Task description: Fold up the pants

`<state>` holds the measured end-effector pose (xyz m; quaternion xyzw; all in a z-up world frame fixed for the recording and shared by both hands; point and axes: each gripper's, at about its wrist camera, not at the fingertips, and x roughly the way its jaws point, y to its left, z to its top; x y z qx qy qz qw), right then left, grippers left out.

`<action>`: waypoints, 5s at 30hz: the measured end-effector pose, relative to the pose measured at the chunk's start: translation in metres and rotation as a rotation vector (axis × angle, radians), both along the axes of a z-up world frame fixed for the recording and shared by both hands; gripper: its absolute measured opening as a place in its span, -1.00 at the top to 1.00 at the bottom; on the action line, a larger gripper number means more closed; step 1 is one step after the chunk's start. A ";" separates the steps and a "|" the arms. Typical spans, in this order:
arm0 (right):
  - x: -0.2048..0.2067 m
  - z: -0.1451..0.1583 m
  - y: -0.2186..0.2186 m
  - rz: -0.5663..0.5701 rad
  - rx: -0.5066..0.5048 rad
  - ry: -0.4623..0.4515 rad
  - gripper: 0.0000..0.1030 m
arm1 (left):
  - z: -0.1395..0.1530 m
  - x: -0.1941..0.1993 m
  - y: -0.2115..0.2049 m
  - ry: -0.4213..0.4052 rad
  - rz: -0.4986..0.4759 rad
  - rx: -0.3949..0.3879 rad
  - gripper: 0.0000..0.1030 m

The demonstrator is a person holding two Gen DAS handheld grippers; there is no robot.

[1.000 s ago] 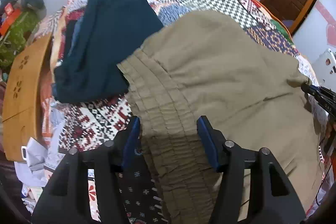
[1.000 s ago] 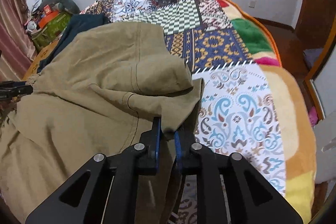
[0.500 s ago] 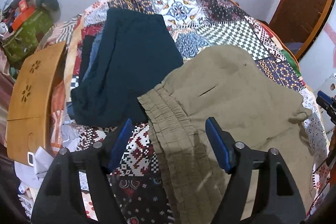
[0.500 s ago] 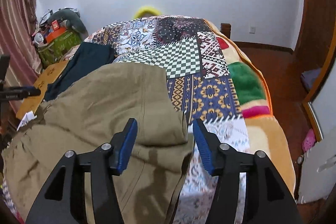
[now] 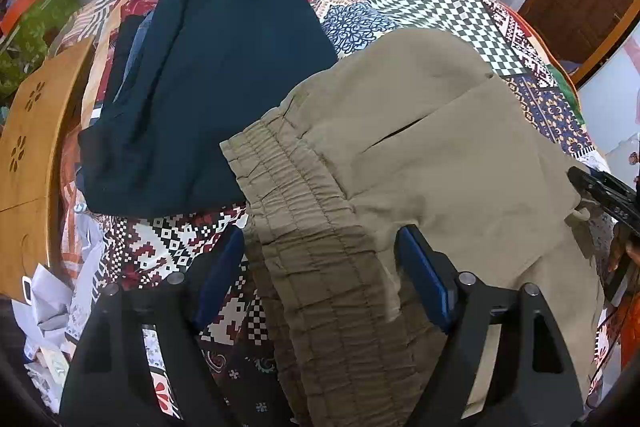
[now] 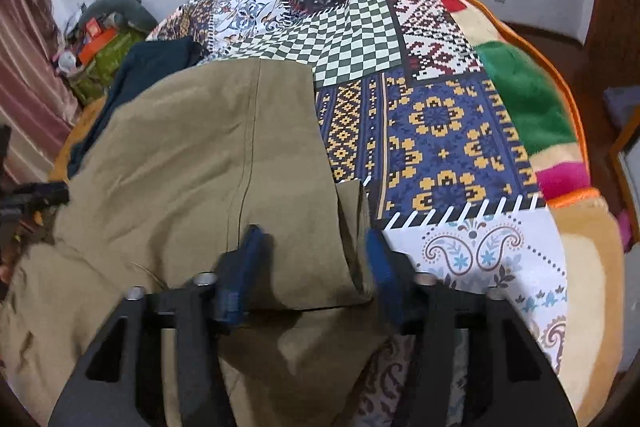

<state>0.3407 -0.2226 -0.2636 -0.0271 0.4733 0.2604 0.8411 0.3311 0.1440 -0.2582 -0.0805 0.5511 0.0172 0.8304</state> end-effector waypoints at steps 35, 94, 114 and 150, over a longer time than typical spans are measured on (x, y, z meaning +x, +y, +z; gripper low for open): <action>-0.014 0.075 0.005 0.052 -0.029 -0.169 -0.03 | 0.061 -0.010 0.036 -0.190 0.096 0.117 -0.52; 0.023 0.174 0.042 -0.027 0.095 -0.415 0.91 | 0.128 -0.008 0.005 -0.401 -0.008 0.128 0.13; -0.139 0.090 -0.018 -0.031 0.063 -0.245 0.90 | 0.082 -0.146 -0.048 -0.322 -0.154 0.189 0.09; -0.215 0.055 0.053 0.150 -0.063 -0.259 -0.14 | 0.060 -0.185 -0.132 -0.339 -0.416 0.491 -0.75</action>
